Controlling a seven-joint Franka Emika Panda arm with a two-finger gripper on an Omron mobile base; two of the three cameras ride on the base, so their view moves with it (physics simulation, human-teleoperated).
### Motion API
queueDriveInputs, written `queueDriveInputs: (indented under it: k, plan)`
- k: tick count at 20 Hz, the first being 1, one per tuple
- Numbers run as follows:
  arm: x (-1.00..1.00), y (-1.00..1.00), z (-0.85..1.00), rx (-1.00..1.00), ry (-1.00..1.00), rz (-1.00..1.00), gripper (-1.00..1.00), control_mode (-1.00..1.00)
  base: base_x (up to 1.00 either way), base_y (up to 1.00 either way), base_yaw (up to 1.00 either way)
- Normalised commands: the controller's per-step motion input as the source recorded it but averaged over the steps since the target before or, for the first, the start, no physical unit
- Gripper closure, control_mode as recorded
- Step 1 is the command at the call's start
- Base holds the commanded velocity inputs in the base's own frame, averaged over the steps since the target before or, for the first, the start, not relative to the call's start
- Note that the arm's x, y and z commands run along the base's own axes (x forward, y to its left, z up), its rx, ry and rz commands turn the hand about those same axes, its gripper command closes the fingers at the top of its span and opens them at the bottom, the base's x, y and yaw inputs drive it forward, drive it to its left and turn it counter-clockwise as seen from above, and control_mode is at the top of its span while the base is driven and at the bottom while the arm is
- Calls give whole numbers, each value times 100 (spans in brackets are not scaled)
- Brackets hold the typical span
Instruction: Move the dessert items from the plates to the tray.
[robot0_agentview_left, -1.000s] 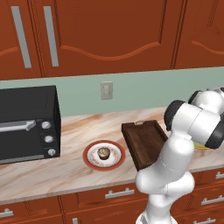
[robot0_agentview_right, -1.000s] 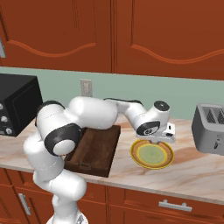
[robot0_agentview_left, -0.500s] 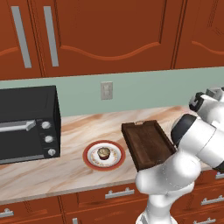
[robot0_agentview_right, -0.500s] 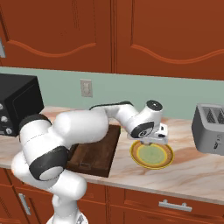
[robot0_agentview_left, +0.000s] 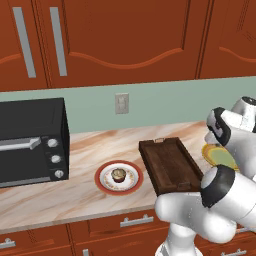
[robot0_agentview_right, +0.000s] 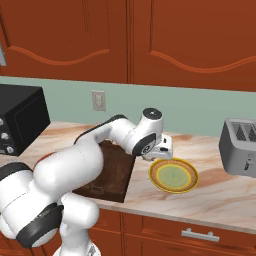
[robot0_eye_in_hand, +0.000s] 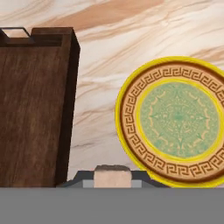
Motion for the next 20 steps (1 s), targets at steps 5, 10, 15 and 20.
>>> queueDriveInputs:
  k: [5, 10, 15, 20]
  plan:
    - [-1, 63, 20, 0, 0, 0, 100, -100, 0, 0, 0]
    - [0, 62, 1, 0, 0, 0, 100, -100, 0, 0, 0]
    - [0, 62, 0, 0, 0, 0, 100, -100, 0, 0, 0]
    - [0, 50, 0, 0, 0, 0, 100, -100, 0, 0, 0]
